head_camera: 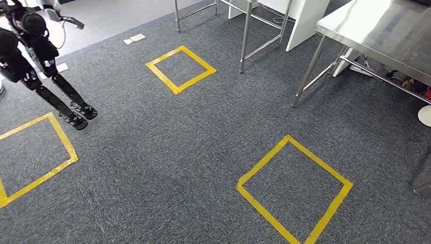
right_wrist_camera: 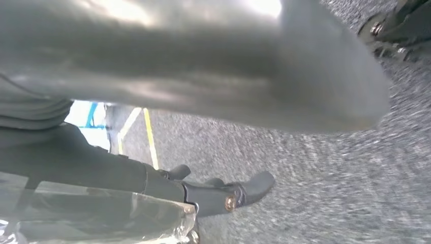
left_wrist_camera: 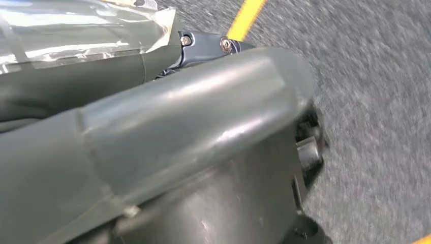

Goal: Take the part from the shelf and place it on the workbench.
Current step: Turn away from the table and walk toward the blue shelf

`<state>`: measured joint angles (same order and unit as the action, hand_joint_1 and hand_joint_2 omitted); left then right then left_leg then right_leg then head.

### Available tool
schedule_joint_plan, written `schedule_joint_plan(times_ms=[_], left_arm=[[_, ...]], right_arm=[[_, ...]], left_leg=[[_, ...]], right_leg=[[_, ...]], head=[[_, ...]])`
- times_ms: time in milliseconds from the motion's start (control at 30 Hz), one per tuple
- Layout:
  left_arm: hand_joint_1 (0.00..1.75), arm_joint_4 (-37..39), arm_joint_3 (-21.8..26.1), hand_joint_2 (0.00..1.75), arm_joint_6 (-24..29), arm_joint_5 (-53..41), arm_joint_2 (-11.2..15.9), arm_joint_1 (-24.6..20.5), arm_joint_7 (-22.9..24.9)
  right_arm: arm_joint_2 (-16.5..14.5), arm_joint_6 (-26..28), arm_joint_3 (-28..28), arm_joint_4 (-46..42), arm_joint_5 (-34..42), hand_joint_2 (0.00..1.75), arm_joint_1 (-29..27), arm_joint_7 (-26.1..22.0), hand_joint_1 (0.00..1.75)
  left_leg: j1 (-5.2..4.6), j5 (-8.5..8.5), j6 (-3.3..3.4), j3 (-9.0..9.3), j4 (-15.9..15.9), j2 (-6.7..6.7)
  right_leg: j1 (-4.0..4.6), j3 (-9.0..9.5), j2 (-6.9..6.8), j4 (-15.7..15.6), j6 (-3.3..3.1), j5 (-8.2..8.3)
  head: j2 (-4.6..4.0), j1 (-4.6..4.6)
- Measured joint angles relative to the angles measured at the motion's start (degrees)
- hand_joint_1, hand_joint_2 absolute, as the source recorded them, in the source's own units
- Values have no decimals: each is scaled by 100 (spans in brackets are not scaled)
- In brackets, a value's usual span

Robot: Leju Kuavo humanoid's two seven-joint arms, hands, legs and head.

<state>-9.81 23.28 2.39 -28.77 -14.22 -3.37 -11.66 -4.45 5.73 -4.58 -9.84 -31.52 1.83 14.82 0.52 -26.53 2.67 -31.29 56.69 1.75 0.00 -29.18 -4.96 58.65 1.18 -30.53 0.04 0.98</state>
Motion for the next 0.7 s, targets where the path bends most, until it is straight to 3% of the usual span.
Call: schedule_joint_plan(times_ms=[67, 133, 167, 200, 233, 300, 367, 433, 500, 567, 633, 667, 700], left_arm=[[0, 0, -1, 0, -5, -1, -10, -8, 0], [0, 0, -2, 0, -9, -2, -16, -6, 0], [0, 0, -1, 0, -8, -1, -15, 2, 1], [0, 0, -1, 0, -8, -1, -14, 10, 1], [0, 0, 0, 0, -16, -1, -14, 16, 1], [0, 0, -1, 0, -56, -2, -15, 11, -6], [0, 0, -2, 0, -110, -4, -16, 4, -25], [0, 0, -2, 0, -154, -7, -15, 17, -38], [0, 0, -3, 0, -183, -23, -12, 32, -39], [0, 0, -15, 0, -198, -57, -10, 29, -38], [0, 0, -37, 0, -213, -93, -9, 23, -38], [0, 0, -46, 0, -222, -110, -7, 25, -36], [0, 0, -56, 0, -231, -127, -3, 30, -31]], right_arm=[[-4, 2, 1, 0, 0, 0, -18, 0, 0], [-4, 1, 1, 0, 0, 0, -32, 0, 0], [-2, 1, 1, 0, 1, 0, -37, 1, 0], [2, 1, 0, 0, 1, 0, -39, 1, 0], [4, 2, -1, 0, 1, 0, -41, 1, 0], [7, 2, -1, 1, 1, 0, -41, -7, 0], [8, 2, -1, 2, 3, 0, -34, -21, 0], [8, 2, 0, 1, 8, 0, -21, -28, 0], [13, 1, -1, 0, 13, 0, -14, -29, 0], [16, -7, -2, 0, 23, 0, -30, -33, 0], [13, -23, -3, 1, 44, 0, -54, -37, 0], [12, -42, -5, 2, 60, 0, -59, -37, 0], [9, -67, -11, 2, 75, 0, -59, -38, 0]], left_leg=[[6, 62, 71, -53, -21, -145], [0, 100, 76, -109, -18, -319], [-1, 117, 64, -125, -16, -409], [0, 131, 47, -133, -14, -498], [2, 144, 28, -136, -10, -583], [-14, 162, -30, -156, 14, -738], [-27, 172, -104, -192, 35, -858], [1, 187, -180, -227, 41, -946], [21, 48, -223, -330, 233, -730], [19, -349, -245, -609, 850, -359], [23, -689, -276, -930, 1580, -220], [28, -708, -286, -982, 1727, -199], [35, -614, -292, -910, 1635, -174]], right_leg=[[-43, -334, 358, 716, -28, -369], [-70, -672, 470, 1423, -10, -619], [-79, -707, 482, 1504, 31, -609], [-96, -617, 497, 1329, 87, -499], [-122, -427, 544, 949, 142, -330], [-172, -45, 791, 113, 197, -25], [-167, 83, 925, -228, 145, 84], [-146, 90, 807, -235, 45, 113], [-153, 116, 665, -250, -52, 151], [-133, 123, 504, -255, -120, 171], [-95, 98, 327, -250, -151, 166], [-83, 84, 236, -249, -157, 160], [-76, 75, 153, -248, -164, 151]], head=[[0, 24], [0, 27], [1, 30], [1, 29], [0, 31], [0, 31], [0, 16], [0, 2], [0, -12], [0, -37], [0, -47], [0, -46], [0, -47]])
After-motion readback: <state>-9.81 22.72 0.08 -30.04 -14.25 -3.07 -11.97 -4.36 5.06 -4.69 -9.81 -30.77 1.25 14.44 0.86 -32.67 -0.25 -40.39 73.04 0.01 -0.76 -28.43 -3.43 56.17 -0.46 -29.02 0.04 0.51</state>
